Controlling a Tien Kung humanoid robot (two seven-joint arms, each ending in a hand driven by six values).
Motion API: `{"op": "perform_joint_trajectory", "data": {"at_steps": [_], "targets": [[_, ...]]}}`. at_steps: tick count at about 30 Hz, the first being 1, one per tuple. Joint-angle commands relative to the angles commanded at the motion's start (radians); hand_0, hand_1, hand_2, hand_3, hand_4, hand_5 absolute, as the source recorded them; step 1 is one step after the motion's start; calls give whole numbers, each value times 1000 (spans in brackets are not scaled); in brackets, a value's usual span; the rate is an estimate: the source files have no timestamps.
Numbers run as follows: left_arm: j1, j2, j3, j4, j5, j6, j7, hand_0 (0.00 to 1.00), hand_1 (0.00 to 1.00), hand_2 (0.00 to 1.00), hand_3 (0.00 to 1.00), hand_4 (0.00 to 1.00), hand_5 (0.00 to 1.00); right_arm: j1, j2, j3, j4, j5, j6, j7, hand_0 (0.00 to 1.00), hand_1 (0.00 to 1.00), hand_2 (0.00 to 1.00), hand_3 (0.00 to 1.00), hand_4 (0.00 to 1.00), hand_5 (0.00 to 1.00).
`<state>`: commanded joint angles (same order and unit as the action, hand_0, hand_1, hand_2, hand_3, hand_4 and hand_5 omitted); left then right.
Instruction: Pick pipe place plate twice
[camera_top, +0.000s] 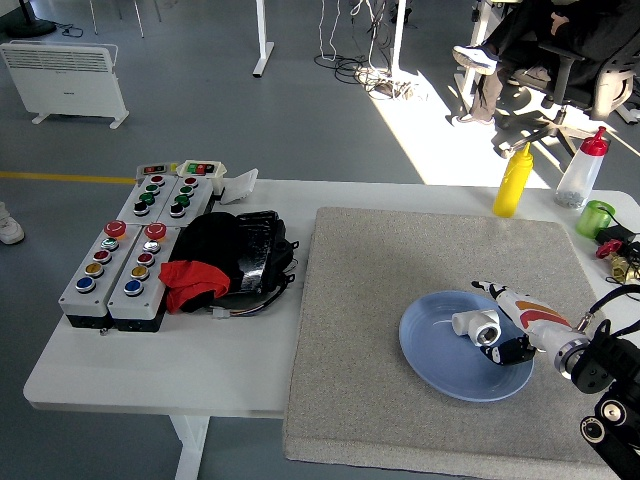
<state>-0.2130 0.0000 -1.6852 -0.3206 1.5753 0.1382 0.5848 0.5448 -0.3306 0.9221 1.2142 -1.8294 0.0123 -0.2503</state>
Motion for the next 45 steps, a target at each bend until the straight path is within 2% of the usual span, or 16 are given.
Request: {"op": "perform_joint_trajectory", "data": {"at_steps": [5, 6, 11, 20, 24, 35, 45], "targets": [[-1, 0, 1, 0, -2, 1, -1, 675, 667, 691, 629, 338, 998, -14, -17, 85, 13, -11, 2, 4, 998, 928, 998, 998, 807, 222], [-1, 0, 1, 0, -2, 1, -1, 675, 666, 691, 631, 338, 998, -14, -23, 102, 11, -17, 12, -2, 998, 925, 998, 967, 803, 231], [-1, 0, -1, 0, 2, -1, 0, 675, 666, 691, 631, 338, 998, -22, -54, 175, -9, -34, 75, -42, 998, 925, 998, 967, 803, 231], [-2, 0, -5, 0, 6, -2, 0, 675, 666, 691, 631, 338, 998, -33, -75, 216, -53, -14, 172, -80, 998, 925, 995, 958, 787, 221], [-3, 0, -6, 0, 8, -3, 0, 675, 665, 691, 630, 338, 998, -30, -73, 201, -75, -5, 175, -70, 998, 922, 995, 953, 781, 216], [-2, 0, -7, 0, 11, -4, 2, 675, 667, 691, 631, 338, 998, 15, -53, 115, -162, 8, 136, -4, 998, 910, 980, 938, 770, 208], [0, 0, -8, -1, 15, -5, 4, 675, 667, 692, 631, 337, 998, 69, -52, 43, -231, 20, 136, 23, 976, 877, 947, 881, 754, 183]]}}
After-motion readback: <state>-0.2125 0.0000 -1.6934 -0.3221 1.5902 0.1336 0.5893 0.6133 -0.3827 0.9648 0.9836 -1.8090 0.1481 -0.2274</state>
